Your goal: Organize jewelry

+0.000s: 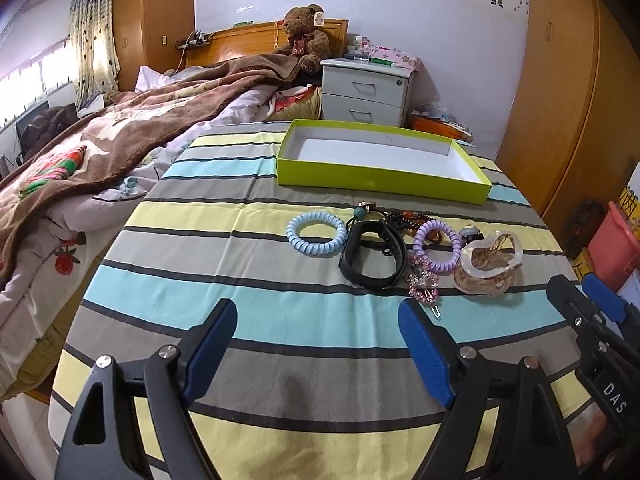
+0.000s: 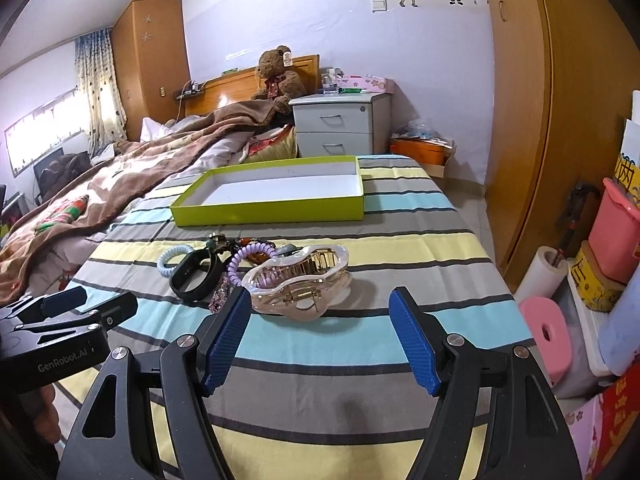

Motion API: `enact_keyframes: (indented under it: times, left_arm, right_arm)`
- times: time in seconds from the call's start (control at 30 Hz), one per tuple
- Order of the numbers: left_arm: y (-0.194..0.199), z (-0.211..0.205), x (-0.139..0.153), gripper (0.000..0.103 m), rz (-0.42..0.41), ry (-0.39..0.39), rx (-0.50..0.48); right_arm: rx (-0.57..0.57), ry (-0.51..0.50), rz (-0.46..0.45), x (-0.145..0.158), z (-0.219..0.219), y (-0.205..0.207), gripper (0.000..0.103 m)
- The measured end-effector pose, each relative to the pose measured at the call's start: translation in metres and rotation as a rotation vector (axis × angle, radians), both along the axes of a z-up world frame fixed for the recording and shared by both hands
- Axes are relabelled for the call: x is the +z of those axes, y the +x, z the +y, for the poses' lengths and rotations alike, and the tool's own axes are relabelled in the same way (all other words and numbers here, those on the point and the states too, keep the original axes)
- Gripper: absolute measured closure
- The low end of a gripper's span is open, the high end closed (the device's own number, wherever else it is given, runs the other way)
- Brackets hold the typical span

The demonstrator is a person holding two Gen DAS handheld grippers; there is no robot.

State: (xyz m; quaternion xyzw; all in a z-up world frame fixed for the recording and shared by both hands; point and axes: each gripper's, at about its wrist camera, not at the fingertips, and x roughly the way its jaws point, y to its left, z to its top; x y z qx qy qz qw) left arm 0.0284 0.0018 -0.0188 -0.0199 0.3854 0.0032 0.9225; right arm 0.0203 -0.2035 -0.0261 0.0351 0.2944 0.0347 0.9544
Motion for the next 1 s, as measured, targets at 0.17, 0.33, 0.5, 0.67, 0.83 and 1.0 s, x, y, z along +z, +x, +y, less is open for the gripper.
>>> enact_keyframes:
  times: [0.17,0.33,0.5,0.67,0.83,1.0]
  left_arm:
    - [-0.0014,-0.0007,0.0014,0.019,-0.003,0.014,0.008]
    - [-0.0017,-0.0009,-0.0002,0.019,0.003,0.022,0.008]
    - [-0.0015,-0.0012,-0.0012,0.019,0.002,0.026,0.006]
    - [0.0003,-0.0019,-0.0023,0.019,0.004,0.017,0.005]
    - [0.0013,-0.0006,-0.0046,0.019,0.008,0.015,0.004]
    - [0.0021,0.0022,-0.0054,0.019,0.01,0.014,0.007]
  right_arm:
    - [-0.002,-0.001,0.002,0.0,-0.0002,-0.0005,0.031]
    - [0.001,0.002,0.007,-0.0002,-0.0001,-0.0012,0.031]
    - [0.001,0.005,0.016,-0.0013,0.0001,0.0007,0.031]
    - [-0.001,0.008,0.017,-0.0014,0.0,0.0033,0.031]
    - [-0.002,0.009,0.029,-0.0028,0.0009,0.0067,0.031]
    - [0.001,0.006,0.032,-0.0046,0.0024,0.008,0.031]
